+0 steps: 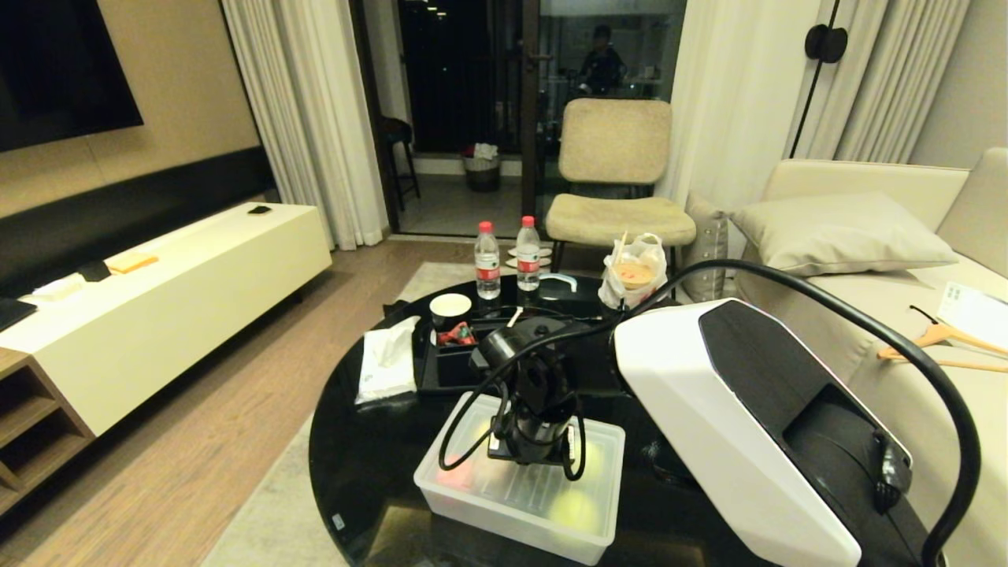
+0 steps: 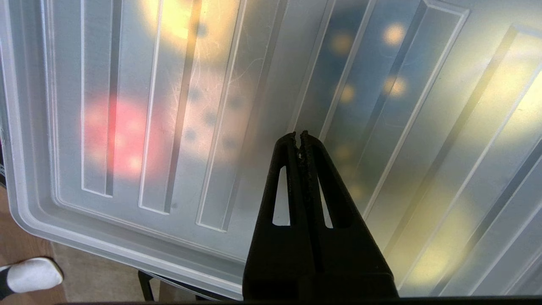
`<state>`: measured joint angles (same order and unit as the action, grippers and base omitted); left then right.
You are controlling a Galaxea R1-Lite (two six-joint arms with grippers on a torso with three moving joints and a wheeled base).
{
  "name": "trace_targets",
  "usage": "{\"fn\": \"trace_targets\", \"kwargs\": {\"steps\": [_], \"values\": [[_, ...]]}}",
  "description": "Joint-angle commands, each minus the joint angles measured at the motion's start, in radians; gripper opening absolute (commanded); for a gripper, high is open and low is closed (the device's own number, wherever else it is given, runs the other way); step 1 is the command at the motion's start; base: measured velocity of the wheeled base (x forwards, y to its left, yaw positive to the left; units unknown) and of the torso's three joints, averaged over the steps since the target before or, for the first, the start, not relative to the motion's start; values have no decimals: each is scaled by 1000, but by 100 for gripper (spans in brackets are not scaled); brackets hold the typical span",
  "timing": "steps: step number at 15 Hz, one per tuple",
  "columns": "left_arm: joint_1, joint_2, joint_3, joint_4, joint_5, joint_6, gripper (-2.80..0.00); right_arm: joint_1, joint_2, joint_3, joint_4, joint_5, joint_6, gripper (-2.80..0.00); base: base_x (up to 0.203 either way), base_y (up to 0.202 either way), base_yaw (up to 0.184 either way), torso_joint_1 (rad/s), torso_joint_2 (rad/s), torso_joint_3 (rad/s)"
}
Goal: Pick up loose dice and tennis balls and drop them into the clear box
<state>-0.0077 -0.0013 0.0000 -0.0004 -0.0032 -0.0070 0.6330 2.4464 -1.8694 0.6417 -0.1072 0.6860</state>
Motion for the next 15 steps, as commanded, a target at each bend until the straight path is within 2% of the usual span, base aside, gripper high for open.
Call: {"fn": "trace_targets", "kwargs": {"steps": [1,8,10,12,15], "values": [[0,1,2,-1,0,-1,-280,1,10,4,7,1,6,-280,0,0,0,0,0,0],[0,1,2,-1,0,-1,-280,-5,-170,-5,35,-6,-5,-280,0,0,0,0,0,0],[0,1,2,-1,0,-1,-280,-33,-270,-6,54,-6,-8,-280,0,0,0,0,0,0],[0,1,2,-1,0,-1,-280,-102,-351,5,72,-7,-16,-280,0,0,0,0,0,0],[0,1,2,-1,0,-1,-280,-260,-475,95,75,-20,-56,-280,0,0,0,0,0,0]]}}
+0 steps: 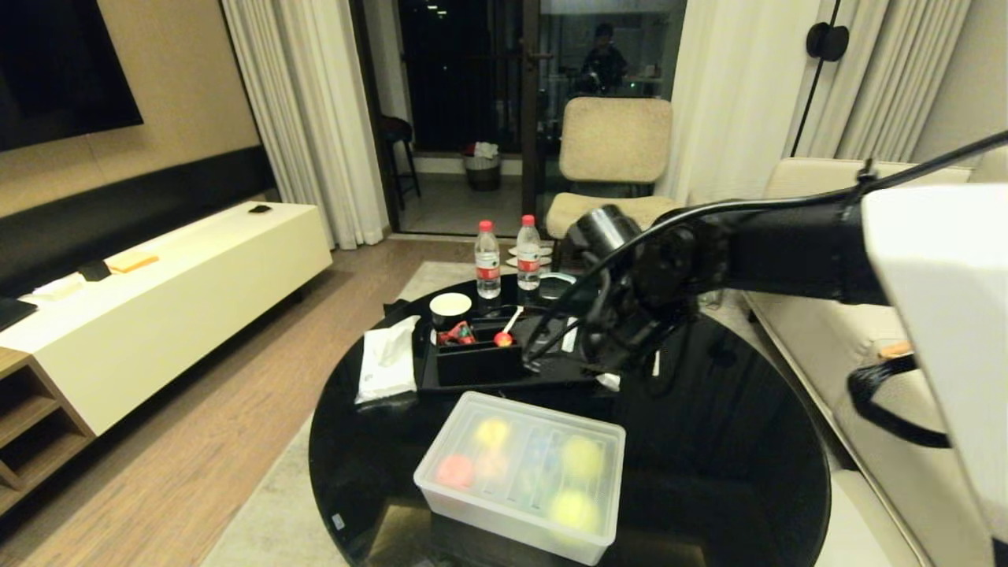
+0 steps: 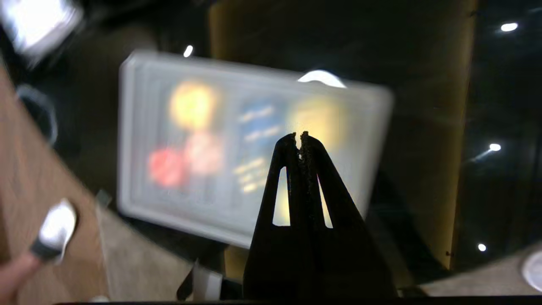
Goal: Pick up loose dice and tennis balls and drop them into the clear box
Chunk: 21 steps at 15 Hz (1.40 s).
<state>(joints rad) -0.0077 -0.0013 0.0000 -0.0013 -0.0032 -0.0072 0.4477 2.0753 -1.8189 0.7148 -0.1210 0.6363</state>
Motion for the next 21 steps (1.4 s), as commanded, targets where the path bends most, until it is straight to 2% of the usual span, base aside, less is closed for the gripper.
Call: {"fn": "trace_targets", "kwargs": {"steps": [1,5,7,12,14,18,19,21], "values": [[0,1,2,0,0,0,-280,-131,-150,89,-2,-17,-26,-280,0,0,0,0,0,0],[0,1,2,0,0,0,-280,-296,-371,285,-90,-25,-112,-280,0,0,0,0,0,0],[0,1,2,0,0,0,-280,-350,-507,407,-140,-24,-157,-280,0,0,0,0,0,0],[0,1,2,0,0,0,-280,-388,-922,712,-197,-25,-253,-280,0,0,0,0,0,0],[0,1,2,0,0,0,-280,-392,-1088,851,-200,-50,-276,-280,0,0,0,0,0,0],[0,1,2,0,0,0,-280,-395,-1275,1108,-203,-273,-307,-280,0,0,0,0,0,0],[0,1,2,0,0,0,-280,-396,-1306,1140,-203,-300,-308,-280,0,0,0,0,0,0],[0,1,2,0,0,0,-280,-399,-1360,1193,-204,-409,-308,-280,0,0,0,0,0,0]]}}
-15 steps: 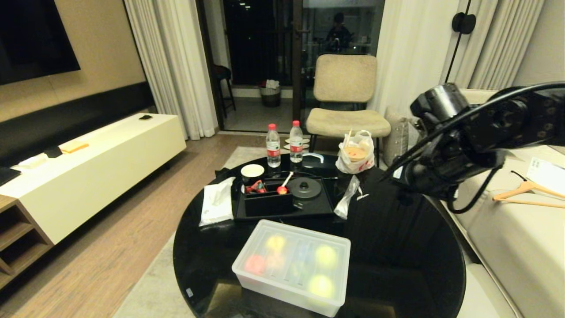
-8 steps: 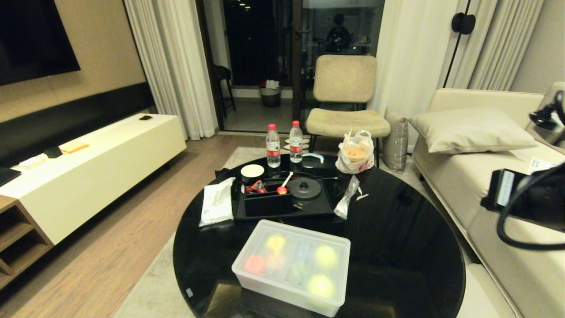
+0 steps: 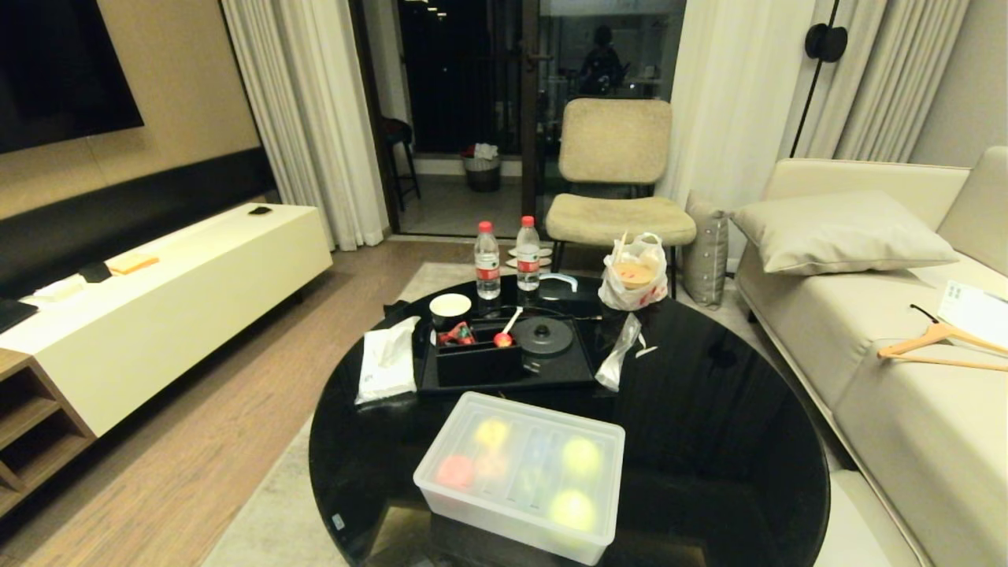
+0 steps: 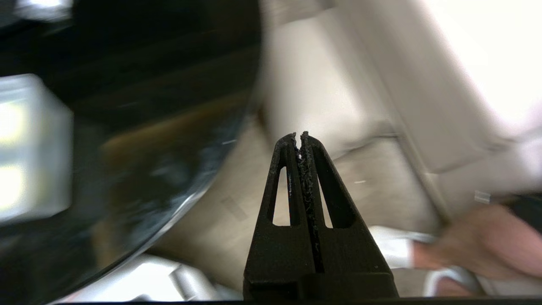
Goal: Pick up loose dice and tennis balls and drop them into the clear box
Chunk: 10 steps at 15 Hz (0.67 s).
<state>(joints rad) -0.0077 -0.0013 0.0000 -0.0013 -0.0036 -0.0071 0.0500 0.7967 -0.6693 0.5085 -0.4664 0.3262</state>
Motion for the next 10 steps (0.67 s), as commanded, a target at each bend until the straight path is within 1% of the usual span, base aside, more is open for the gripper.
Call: {"fn": "trace_targets", "kwargs": {"steps": [1,3,5,7,8,10], "values": [[0,1,2,0,1,-1,-280,-2,-105,54,2,-99,2,-280,0,0,0,0,0,0],[0,1,2,0,1,-1,-280,-20,-167,77,7,-121,2,-280,0,0,0,0,0,0],[0,1,2,1,1,-1,-280,-82,-225,97,29,-124,-4,-280,0,0,0,0,0,0],[0,1,2,0,1,-1,-280,-88,-299,133,58,-120,-7,-280,0,0,0,0,0,0],[0,1,2,0,1,-1,-280,-88,-346,165,60,-114,-21,-280,0,0,0,0,0,0],[0,1,2,0,1,-1,-280,-89,-447,223,61,-90,-84,-280,0,0,0,0,0,0]]}}
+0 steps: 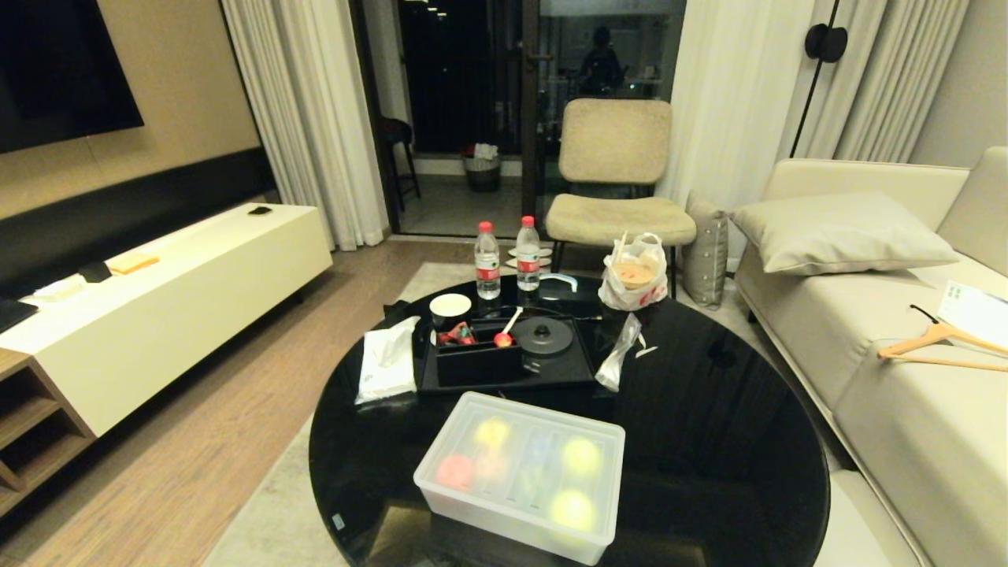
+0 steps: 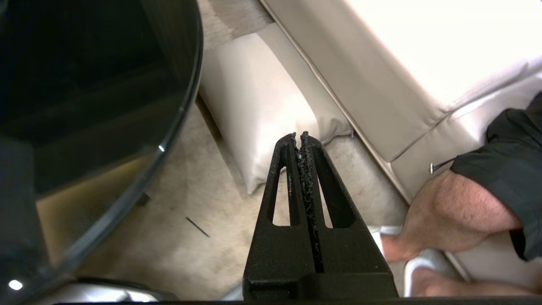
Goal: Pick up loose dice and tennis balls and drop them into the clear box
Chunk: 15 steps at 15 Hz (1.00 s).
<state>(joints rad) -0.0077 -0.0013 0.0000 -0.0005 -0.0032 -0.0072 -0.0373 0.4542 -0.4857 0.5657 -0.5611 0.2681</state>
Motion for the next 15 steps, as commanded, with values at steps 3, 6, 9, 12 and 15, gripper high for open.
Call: {"fn": "trace_targets", "kwargs": {"steps": [3,6,9,12,15], "values": [[0,1,2,-1,0,0,-280,4,-215,177,-59,24,-85,-280,0,0,0,0,0,0],[0,1,2,-1,0,0,-280,23,-309,317,-310,129,-196,-280,0,0,0,0,0,0],[1,1,2,-1,0,0,-280,30,-411,373,-398,410,-294,-280,0,0,0,0,0,0],[0,1,2,-1,0,0,-280,31,-455,440,-436,569,-359,-280,0,0,0,0,0,0],[0,1,2,-1,0,0,-280,33,-454,486,-565,601,-350,-280,0,0,0,0,0,0]]}}
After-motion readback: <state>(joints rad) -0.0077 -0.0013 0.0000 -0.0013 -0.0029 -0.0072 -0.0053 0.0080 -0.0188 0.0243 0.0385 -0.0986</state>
